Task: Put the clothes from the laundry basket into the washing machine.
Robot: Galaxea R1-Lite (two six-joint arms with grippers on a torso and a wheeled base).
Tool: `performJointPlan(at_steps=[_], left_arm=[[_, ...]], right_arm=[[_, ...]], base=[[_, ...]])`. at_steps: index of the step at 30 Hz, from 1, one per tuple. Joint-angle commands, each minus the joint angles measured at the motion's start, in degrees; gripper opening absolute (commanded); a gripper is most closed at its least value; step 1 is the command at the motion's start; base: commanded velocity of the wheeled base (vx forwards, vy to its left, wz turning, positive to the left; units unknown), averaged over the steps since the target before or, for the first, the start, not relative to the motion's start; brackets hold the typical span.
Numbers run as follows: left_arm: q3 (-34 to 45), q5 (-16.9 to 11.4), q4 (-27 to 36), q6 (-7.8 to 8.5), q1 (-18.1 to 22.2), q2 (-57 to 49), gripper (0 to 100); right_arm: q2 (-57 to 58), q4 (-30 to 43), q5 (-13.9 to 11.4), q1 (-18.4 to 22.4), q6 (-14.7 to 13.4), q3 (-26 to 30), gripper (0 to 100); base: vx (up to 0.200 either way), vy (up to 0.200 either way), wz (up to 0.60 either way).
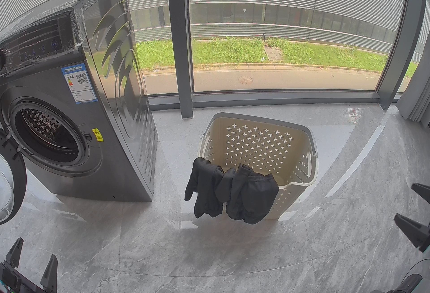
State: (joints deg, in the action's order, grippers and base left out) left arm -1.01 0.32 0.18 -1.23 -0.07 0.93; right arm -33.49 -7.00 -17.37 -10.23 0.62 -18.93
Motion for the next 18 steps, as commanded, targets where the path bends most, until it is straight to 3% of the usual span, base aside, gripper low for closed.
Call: performJointPlan(at_steps=[1,2,6,9,13,18], left_arm=[[1.01,0.03,-0.01,0.0,-0.01,-0.93,100],[1.01,0.03,-0.01,0.0,-0.01,-0.93,100],[1.01,0.03,-0.01,0.0,-0.01,-0.93,100],[1.01,0.03,-0.01,0.0,-0.01,-0.93,100],[1.01,0.03,-0.01,0.0,-0.01,-0.93,100],[1.01,0.03,-0.01,0.0,-0.01,-0.93,100]], right_arm=[[-29.88,-16.56,-1.96,-7.97,-1.24,-0.4,100],[-31.02,-17.26,-1.96,-8.49,-1.68,-0.67,100],[-40.16,-21.39,-0.73,-12.45,-8.0,-3.74,100],[-45.61,-21.83,4.01,-14.56,-10.99,-6.12,100],[-51.59,-21.92,7.44,-14.82,-12.14,-8.4,100],[-56.69,-24.64,8.06,-15.0,-12.75,-9.37,100]], base=[[0.0,0.0,0.0],[0.0,0.0,0.0],[0.0,0.0,0.0],[0.0,0.0,0.0],[0.0,0.0,0.0],[0.0,0.0,0.0]])
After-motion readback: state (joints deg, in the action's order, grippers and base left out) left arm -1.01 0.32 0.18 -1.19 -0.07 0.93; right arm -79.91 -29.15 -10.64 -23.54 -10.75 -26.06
